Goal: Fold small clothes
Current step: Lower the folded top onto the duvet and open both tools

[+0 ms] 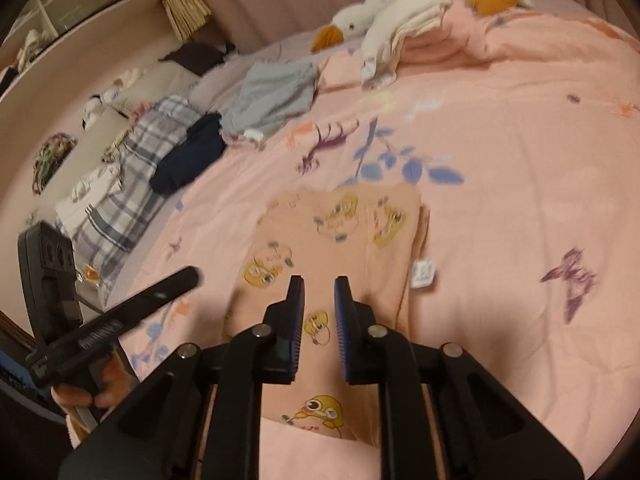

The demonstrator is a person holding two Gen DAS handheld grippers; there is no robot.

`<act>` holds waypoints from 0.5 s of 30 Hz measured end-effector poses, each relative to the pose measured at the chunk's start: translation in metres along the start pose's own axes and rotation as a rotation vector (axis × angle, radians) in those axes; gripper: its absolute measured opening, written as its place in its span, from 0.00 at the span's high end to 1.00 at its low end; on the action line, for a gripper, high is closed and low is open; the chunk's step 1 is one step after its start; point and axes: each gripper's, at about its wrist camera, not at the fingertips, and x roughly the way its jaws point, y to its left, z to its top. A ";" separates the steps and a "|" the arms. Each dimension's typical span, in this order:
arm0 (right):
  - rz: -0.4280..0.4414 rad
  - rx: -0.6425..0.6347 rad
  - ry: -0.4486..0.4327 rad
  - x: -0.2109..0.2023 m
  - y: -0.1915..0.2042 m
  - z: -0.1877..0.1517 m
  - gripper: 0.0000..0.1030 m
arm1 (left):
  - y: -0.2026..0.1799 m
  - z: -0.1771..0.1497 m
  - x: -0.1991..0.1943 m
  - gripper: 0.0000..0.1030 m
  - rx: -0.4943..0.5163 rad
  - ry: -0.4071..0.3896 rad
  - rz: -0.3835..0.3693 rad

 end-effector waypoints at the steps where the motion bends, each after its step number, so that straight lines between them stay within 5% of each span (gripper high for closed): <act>1: -0.053 0.032 0.043 0.015 -0.011 -0.003 0.95 | 0.000 -0.005 0.015 0.67 -0.002 0.039 0.017; 5: 0.004 0.191 0.065 0.027 -0.046 -0.007 1.00 | 0.012 -0.008 0.016 0.67 -0.056 0.043 0.003; 8: -0.098 0.095 0.038 0.008 -0.030 -0.006 1.00 | 0.025 -0.009 0.004 0.67 -0.083 0.054 -0.010; 9: -0.115 0.069 0.045 0.003 -0.023 -0.007 0.90 | 0.028 -0.011 -0.002 0.67 -0.089 0.047 -0.019; 10: -0.116 0.053 0.056 -0.002 -0.018 -0.010 0.90 | 0.027 -0.015 -0.010 0.67 -0.083 0.032 -0.025; 14: 0.024 -0.034 0.089 -0.010 0.004 -0.034 0.91 | -0.006 -0.032 -0.020 0.67 0.092 0.033 -0.058; 15: 0.018 -0.056 0.096 -0.008 0.006 -0.043 0.92 | -0.013 -0.040 -0.016 0.67 0.127 0.045 -0.015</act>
